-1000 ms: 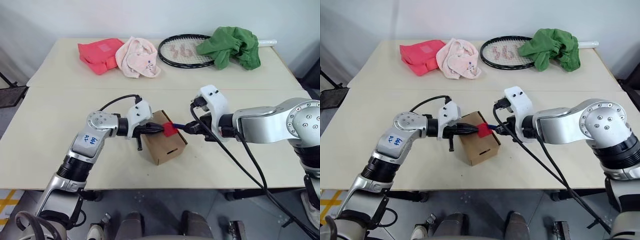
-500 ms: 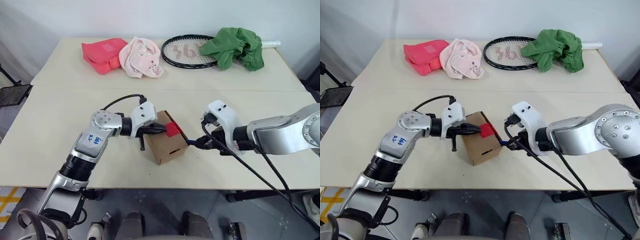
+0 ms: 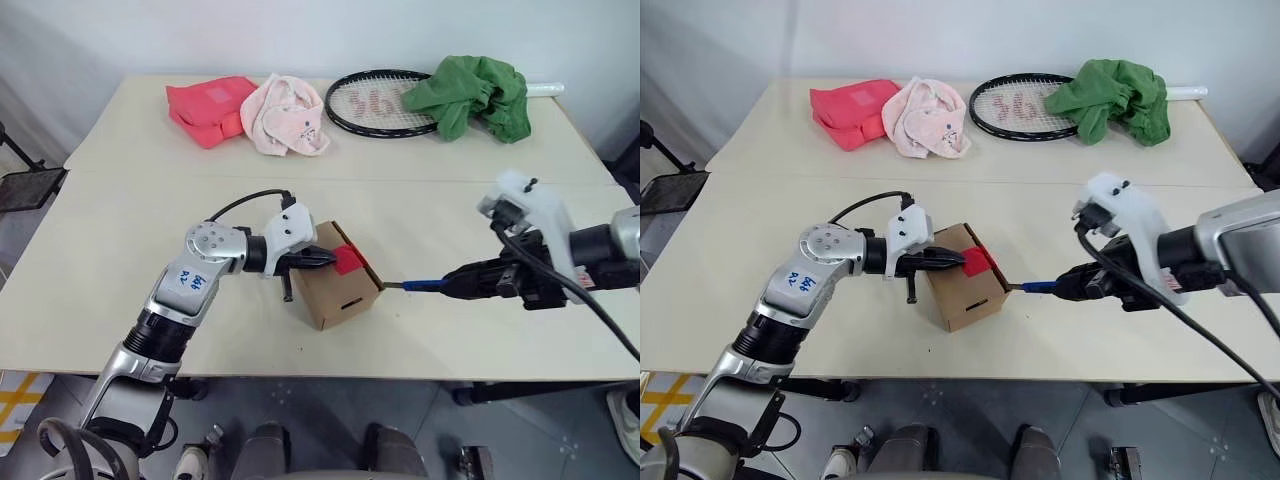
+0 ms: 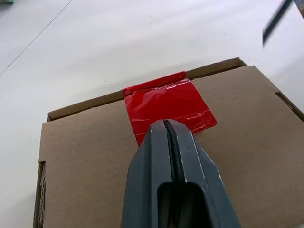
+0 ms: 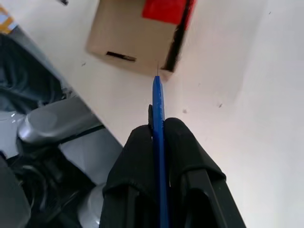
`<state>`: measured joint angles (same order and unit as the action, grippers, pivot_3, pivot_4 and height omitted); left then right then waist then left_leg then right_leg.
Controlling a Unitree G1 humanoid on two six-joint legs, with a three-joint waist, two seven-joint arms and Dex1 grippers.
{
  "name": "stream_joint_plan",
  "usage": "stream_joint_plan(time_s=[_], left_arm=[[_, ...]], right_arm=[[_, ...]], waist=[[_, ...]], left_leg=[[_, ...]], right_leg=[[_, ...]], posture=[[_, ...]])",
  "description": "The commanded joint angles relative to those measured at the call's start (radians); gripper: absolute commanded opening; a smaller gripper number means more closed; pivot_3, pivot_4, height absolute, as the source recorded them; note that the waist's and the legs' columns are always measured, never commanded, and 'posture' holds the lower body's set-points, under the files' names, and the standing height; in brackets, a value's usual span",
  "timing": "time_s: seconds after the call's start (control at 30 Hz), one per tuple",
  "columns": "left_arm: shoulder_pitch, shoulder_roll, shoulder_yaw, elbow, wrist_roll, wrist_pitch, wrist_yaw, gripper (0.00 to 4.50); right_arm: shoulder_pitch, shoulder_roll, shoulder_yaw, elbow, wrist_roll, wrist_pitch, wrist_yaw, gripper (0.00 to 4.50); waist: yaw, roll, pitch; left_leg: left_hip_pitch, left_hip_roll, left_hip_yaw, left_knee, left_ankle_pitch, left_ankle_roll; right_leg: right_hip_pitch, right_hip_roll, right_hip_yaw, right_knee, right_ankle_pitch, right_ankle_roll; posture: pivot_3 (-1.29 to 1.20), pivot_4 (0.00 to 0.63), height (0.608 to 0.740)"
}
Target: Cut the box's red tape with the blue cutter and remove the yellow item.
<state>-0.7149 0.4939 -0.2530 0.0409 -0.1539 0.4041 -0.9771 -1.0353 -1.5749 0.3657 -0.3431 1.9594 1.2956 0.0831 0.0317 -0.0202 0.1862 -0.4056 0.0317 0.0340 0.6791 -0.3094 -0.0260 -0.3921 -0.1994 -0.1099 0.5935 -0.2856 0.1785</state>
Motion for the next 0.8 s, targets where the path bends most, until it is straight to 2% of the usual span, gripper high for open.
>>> stream_joint_plan(time_s=[0.03, 0.1, 0.2, 0.3, 0.43, 0.57, 0.8], left_arm=[[0.020, 0.010, 0.012, 0.003, -0.027, -0.005, -0.042, 0.02], [0.011, 0.015, 0.043, -0.003, -0.056, -0.018, -0.067, 0.02], [0.000, 0.032, 0.112, -0.015, -0.122, -0.031, -0.109, 0.02], [-0.013, 0.051, 0.148, -0.012, -0.136, -0.034, -0.108, 0.02], [-0.003, 0.068, 0.192, -0.042, -0.157, -0.010, -0.088, 0.02], [0.046, 0.101, 0.237, -0.100, -0.179, 0.028, -0.068, 0.02], [0.178, 0.166, 0.293, -0.177, -0.201, 0.067, -0.041, 0.00]], right_arm=[[0.144, -0.024, -0.143, 0.026, 0.013, -0.132, -0.117, 0.10], [0.266, 0.001, -0.236, 0.008, -0.069, -0.176, -0.113, 0.10], [0.569, 0.131, -0.381, -0.021, -0.405, -0.346, 0.022, 0.10], [0.746, 0.336, -0.409, 0.039, -0.774, -0.644, 0.101, 0.10], [0.795, 0.575, -0.424, 0.225, -1.061, -0.898, 0.171, 0.10], [0.783, 0.712, -0.486, 0.379, -1.146, -0.977, 0.246, 0.10], [0.795, 0.827, -0.592, 0.546, -1.305, -1.178, 0.395, 2.32]], waist=[[-0.002, 0.000, 0.000], [-0.003, 0.000, 0.000], [-0.002, -0.003, 0.000], [-0.003, -0.002, 0.000], [-0.005, 0.000, 0.001], [-0.008, 0.000, 0.001], [-0.011, 0.001, 0.002]], left_leg=[[0.000, 0.000, 0.000, 0.001, 0.000, 0.000], [-0.001, 0.000, 0.001, 0.001, 0.000, 0.000], [-0.001, 0.001, 0.002, 0.001, 0.000, 0.000], [-0.001, 0.000, 0.004, 0.002, 0.000, 0.000], [-0.001, -0.001, 0.005, 0.003, 0.000, 0.000], [-0.001, -0.001, 0.005, 0.002, 0.000, 0.000], [0.001, 0.000, 0.005, 0.001, 0.000, 0.000]], right_leg=[[0.000, 0.000, 0.000, 0.000, 0.000, 0.000], [0.000, 0.000, 0.000, 0.000, 0.001, 0.001], [-0.001, 0.000, 0.000, 0.001, 0.001, 0.001], [-0.002, -0.001, 0.000, 0.001, 0.002, 0.002], [-0.002, -0.002, 0.001, 0.001, 0.002, 0.003], [-0.002, -0.002, 0.001, 0.000, 0.003, 0.003], [-0.001, -0.002, 0.001, 0.000, 0.003, 0.003]], posture=[[0.00, 0.150, 0.740], [0.00, 0.150, 0.740], [0.00, 0.150, 0.740], [0.00, 0.150, 0.740], [0.00, 0.150, 0.740], [0.00, 0.150, 0.740], [0.00, 0.150, 0.740]])
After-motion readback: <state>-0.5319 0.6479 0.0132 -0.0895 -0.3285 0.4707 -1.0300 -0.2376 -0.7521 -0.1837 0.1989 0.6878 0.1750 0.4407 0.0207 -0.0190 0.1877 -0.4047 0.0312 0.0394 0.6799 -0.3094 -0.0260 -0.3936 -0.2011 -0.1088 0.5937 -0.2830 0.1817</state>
